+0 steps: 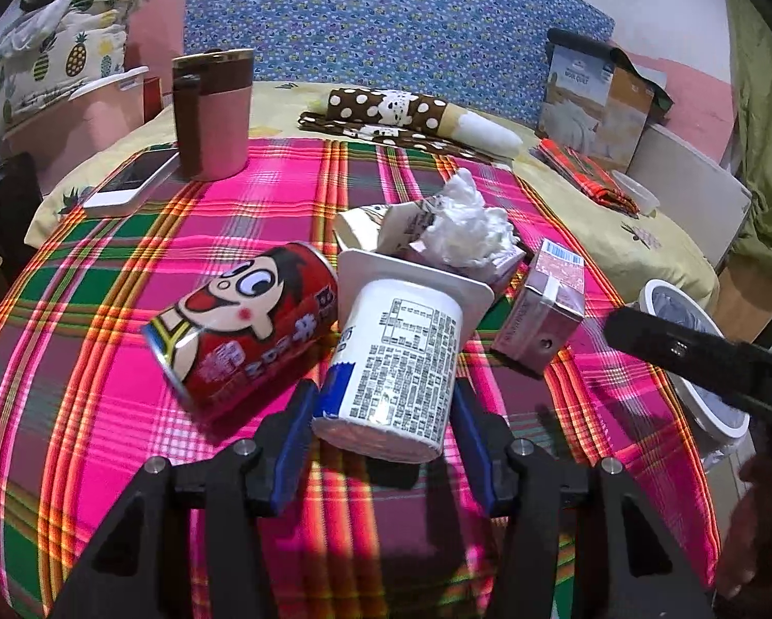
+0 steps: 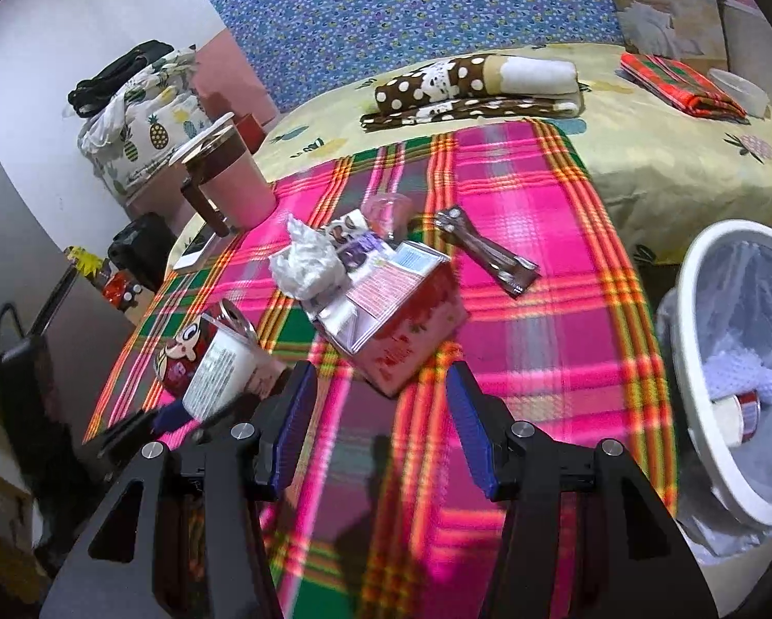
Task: Collect trash
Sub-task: 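Grasp the white yogurt cup with the left tool while the right tool grasps the pink milk carton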
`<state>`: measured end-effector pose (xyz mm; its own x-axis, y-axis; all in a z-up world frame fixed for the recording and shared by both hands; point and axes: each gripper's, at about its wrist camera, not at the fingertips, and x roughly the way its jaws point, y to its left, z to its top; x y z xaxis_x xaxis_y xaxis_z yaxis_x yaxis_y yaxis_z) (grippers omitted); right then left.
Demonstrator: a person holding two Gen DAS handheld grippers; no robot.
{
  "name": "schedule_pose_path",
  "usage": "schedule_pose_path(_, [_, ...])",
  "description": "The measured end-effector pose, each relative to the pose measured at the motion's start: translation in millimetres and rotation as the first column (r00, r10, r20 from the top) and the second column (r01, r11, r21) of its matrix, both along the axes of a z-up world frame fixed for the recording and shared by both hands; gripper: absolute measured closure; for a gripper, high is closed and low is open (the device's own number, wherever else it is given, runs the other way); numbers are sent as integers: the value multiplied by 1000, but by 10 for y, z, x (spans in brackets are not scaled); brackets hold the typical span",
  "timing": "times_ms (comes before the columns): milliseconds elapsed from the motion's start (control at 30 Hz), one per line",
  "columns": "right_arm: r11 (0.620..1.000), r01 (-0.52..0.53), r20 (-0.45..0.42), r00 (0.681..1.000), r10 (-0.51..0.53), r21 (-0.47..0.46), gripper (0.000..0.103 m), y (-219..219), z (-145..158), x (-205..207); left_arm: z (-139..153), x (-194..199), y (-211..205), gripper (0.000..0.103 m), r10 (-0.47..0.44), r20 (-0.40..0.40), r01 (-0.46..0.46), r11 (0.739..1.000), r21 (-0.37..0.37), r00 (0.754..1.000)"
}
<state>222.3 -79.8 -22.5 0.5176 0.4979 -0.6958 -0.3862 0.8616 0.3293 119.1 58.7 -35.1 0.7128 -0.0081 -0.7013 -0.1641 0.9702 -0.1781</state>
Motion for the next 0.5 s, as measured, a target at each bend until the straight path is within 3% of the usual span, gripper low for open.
schedule_pose_path(500, [987,94,33,995,-90,-129,48,328,-104,171,-74,-97,190,49,11,-4,-11,999,-39,1000])
